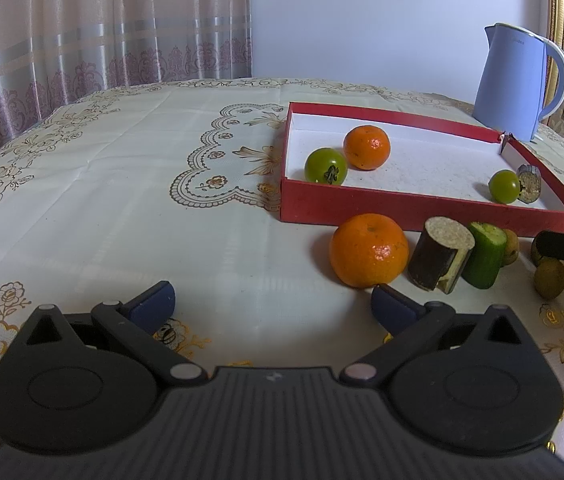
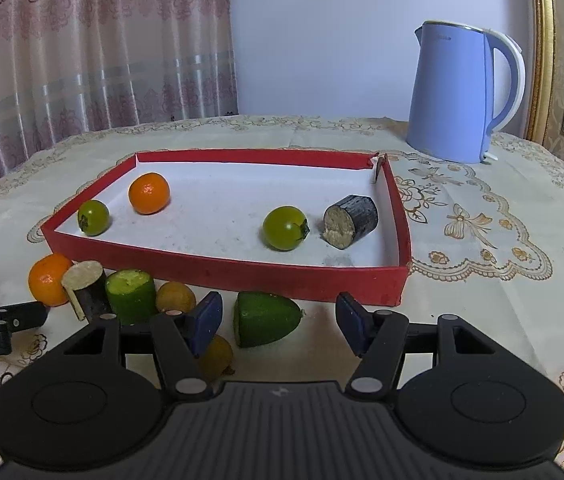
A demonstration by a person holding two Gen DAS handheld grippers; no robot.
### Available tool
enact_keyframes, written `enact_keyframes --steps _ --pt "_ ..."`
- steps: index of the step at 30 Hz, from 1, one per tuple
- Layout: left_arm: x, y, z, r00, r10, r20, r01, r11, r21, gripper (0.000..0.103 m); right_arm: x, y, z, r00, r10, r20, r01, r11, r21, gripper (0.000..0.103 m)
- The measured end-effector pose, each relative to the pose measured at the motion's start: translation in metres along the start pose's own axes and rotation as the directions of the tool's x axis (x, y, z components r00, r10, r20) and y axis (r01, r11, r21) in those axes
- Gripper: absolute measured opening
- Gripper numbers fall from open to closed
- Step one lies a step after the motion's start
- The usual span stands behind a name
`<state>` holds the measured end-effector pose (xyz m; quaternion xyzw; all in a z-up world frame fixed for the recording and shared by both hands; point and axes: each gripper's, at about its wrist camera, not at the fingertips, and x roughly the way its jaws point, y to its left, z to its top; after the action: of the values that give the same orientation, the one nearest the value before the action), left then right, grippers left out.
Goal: Organize fruits
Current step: 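Move the right gripper to the dark green lime and close on it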
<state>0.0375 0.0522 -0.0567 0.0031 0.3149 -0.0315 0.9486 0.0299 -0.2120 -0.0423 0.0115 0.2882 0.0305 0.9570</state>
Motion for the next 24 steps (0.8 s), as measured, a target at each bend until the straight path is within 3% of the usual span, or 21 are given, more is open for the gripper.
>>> enact_keyframes --steps 7,16,24 --pt "0.0000 0.0003 -0.0002 1.000 0.000 0.000 0.000 1.000 0.000 0.103 0.0044 0.0040 -0.0030 0.999 -0.020 0.033 0.022 0.999 -0.036 0.062" --pt "0.0002 0.0005 -0.0004 1.000 0.000 0.000 0.000 1.000 0.000 0.103 0.0100 -0.0011 -0.0020 1.000 -0.026 0.007 0.026 1.000 -0.015 0.062" --pt "0.0002 0.0009 -0.0005 1.000 0.000 0.000 0.000 1.000 0.000 0.103 0.0088 0.0055 -0.0034 0.999 -0.045 0.016 0.046 0.997 -0.057 0.055"
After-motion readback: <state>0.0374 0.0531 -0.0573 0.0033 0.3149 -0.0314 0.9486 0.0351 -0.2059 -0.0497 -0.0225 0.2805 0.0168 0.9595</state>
